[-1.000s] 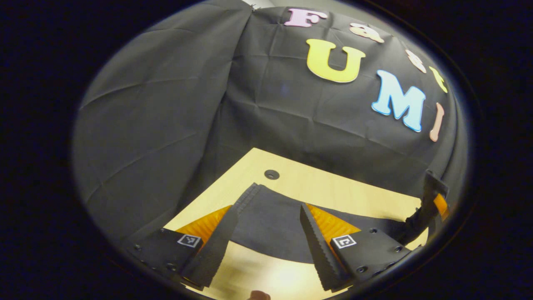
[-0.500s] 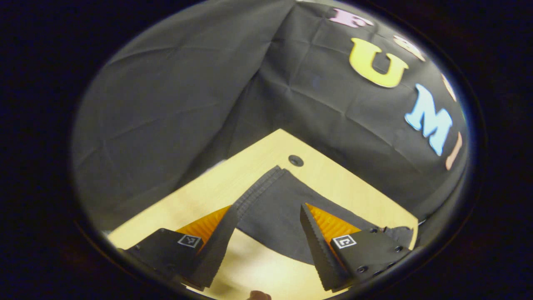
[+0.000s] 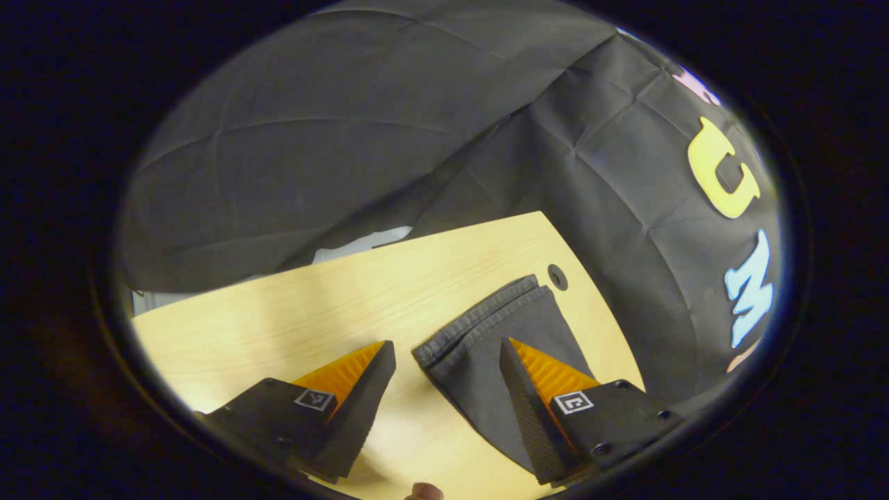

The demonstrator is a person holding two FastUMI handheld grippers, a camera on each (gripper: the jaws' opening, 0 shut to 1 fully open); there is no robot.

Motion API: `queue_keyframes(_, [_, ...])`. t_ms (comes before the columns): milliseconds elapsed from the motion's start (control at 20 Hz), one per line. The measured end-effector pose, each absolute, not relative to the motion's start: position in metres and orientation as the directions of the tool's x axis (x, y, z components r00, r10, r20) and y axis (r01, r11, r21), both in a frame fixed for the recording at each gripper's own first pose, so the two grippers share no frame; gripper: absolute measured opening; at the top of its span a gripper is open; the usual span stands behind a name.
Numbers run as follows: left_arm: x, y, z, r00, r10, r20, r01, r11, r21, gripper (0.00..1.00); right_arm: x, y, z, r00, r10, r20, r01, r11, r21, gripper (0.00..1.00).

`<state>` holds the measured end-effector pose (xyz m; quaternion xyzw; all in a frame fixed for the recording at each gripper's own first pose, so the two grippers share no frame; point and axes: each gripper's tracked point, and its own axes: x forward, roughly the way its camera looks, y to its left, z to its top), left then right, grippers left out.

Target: Grasp the waist and the cuffs of the jeans and fold them to make the two legs overlap; first hold the waist and fold one-third of the jeans toward the cuffs, then hold the cuffs and fold the remaining one-third in the same direction to finish folding.

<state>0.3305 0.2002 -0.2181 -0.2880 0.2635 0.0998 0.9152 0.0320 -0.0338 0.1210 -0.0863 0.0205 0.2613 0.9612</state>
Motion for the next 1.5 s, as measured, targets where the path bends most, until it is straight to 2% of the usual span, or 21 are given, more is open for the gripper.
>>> queue_keyframes(350, [0.357,0.183,-0.24,0.869,0.112,-0.482,-0.27,0.924,-0.272,0.99,0.031,-0.064,0.148,0.905,0.414,-0.095,-0.422,0.903,-0.084,0.97])
queue_keyframes(550, [0.359,0.168,-0.256,0.878,0.179,-0.444,-0.175,0.983,0.049,0.98,0.03,-0.074,0.157,0.919,0.385,-0.083,-0.391,0.918,-0.065,0.97])
queue_keyframes(600, [0.365,0.167,-0.254,0.884,0.166,-0.436,-0.154,0.986,0.063,0.97,0.029,-0.075,0.158,0.922,0.379,-0.082,-0.384,0.921,-0.062,0.97])
queue_keyframes(900, [0.37,0.167,-0.245,0.887,0.071,-0.457,-0.124,0.989,-0.087,0.38,0.021,-0.083,0.161,0.929,0.359,-0.084,-0.364,0.93,-0.045,0.97])
queue_keyframes(950, [0.367,0.163,-0.245,0.889,0.048,-0.455,-0.118,0.985,-0.127,0.37,0.019,-0.084,0.16,0.93,0.358,-0.089,-0.363,0.931,-0.042,0.97])
queue_keyframes(1000, [0.37,0.161,-0.244,0.891,0.02,-0.453,-0.109,0.979,-0.172,0.27,0.017,-0.085,0.161,0.93,0.355,-0.092,-0.36,0.932,-0.041,0.97])
queue_keyframes(1050, [0.367,0.163,-0.239,0.89,-0.002,-0.456,-0.111,0.969,-0.221,0.27,0.014,-0.086,0.16,0.93,0.356,-0.092,-0.361,0.932,-0.043,0.97])
queue_keyframes(1100, [0.368,0.165,-0.234,0.89,-0.026,-0.454,-0.108,0.958,-0.267,0.2,0.012,-0.088,0.162,0.931,0.354,-0.091,-0.359,0.932,-0.046,0.97])
queue_keyframes(1200, [0.36,0.166,-0.227,0.89,-0.05,-0.454,-0.119,0.934,-0.336,0.16,0.01,-0.093,0.168,0.935,0.347,-0.076,-0.351,0.935,-0.054,0.97])
queue_keyframes(1350, [0.356,0.158,-0.203,0.909,-0.083,-0.408,-0.1,0.907,-0.409,0.16,0.006,-0.104,0.181,0.937,0.345,-0.049,-0.347,0.936,-0.056,0.97])
queue_keyframes(1500, [0.336,0.124,-0.154,0.934,-0.128,-0.334,-0.04,0.891,-0.452,0.16,0.001,-0.111,0.193,0.93,0.367,-0.018,-0.367,0.926,-0.083,0.97])
